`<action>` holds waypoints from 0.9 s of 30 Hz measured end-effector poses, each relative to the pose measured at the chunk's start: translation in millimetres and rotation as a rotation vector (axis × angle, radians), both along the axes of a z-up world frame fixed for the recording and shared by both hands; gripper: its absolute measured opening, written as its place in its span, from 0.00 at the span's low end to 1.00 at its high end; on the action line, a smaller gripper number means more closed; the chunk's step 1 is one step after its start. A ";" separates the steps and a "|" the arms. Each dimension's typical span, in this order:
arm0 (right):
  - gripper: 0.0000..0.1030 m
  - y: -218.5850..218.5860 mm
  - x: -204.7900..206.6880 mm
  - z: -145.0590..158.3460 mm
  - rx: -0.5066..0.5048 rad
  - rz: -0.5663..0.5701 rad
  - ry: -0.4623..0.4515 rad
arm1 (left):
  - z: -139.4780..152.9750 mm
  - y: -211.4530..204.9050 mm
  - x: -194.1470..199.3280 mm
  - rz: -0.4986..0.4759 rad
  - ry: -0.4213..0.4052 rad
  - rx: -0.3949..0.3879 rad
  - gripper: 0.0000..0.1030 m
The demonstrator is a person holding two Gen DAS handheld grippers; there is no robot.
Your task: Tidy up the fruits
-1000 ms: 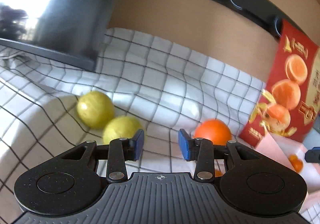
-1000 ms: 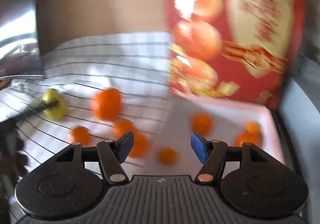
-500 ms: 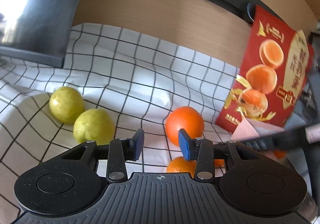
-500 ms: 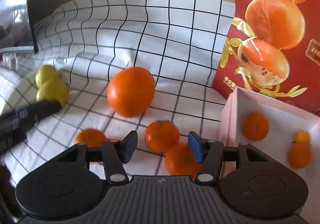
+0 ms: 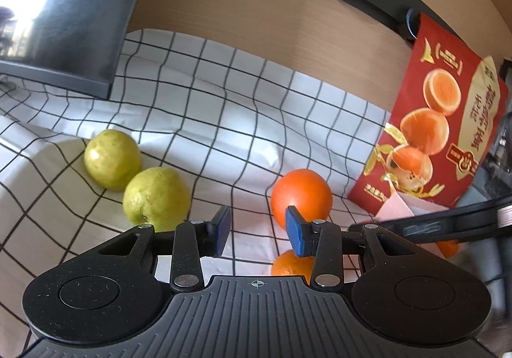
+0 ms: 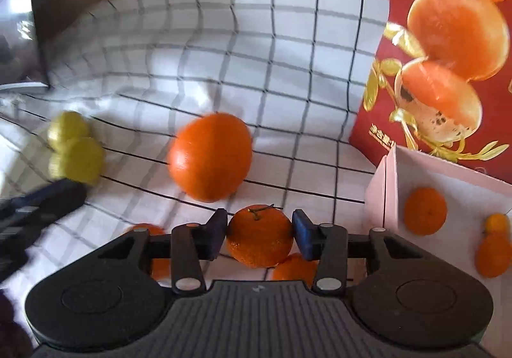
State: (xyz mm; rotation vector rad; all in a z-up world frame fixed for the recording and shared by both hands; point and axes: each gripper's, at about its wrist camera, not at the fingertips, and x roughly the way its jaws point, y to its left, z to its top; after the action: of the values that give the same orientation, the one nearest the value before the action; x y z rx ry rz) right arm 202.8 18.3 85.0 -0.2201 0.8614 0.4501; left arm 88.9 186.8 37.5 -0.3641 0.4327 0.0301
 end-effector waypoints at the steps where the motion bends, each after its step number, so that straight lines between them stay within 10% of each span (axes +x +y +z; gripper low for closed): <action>1: 0.43 -3.6 -7.9 7.5 0.023 0.016 -0.008 | -0.5 -2.4 0.5 -0.013 0.003 0.005 0.41; 11: 0.43 -78.1 -117.9 35.6 0.109 0.205 -0.025 | -8.2 -25.0 6.5 -0.110 0.040 0.061 0.41; 27: 0.44 -199.2 -179.3 -19.7 0.068 0.007 -0.114 | -17.9 -51.6 12.7 -0.162 0.084 0.103 0.47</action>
State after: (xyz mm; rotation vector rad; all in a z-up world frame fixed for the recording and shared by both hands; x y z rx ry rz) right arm 23.5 -180.9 65.3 -0.1846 0.7334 0.4679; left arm 101.7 135.2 19.7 -0.2262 0.5409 -0.0902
